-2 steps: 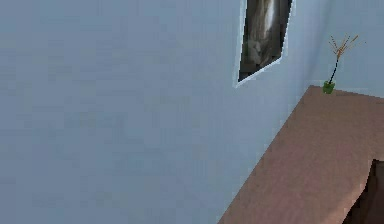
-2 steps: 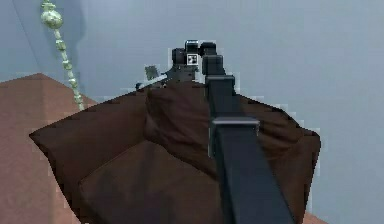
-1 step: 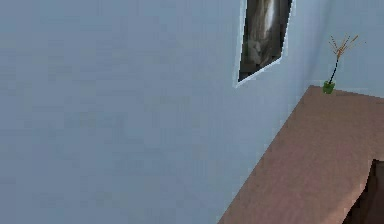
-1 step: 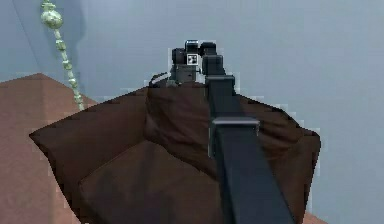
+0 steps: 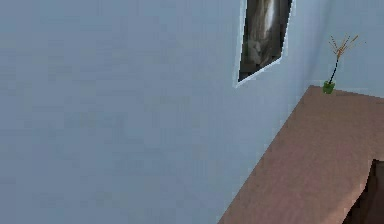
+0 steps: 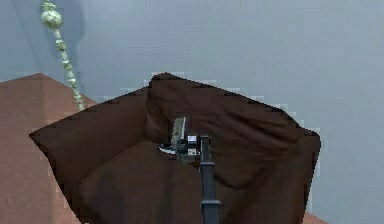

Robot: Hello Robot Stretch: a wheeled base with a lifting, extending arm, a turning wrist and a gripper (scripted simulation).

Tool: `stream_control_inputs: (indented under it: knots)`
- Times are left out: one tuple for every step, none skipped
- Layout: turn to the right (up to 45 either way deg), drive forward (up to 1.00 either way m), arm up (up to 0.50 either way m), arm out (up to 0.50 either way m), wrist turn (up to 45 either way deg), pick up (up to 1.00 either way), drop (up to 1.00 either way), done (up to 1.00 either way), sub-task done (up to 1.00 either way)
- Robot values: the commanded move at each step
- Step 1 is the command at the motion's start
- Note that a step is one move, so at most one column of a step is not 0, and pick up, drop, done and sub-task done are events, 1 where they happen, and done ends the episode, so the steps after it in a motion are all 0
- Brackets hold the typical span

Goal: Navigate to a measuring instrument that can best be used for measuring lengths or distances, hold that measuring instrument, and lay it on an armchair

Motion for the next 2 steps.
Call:
stream_control_inputs:
  knots:
    - [0.0, 0.0, -0.32, 0.0, 0.0, 0.0, 0.0, 0.0, 0.0]
    - [0.0, 0.0, 0.0, 0.0, 0.0, 0.0, 1.0, 0.0, 0.0]
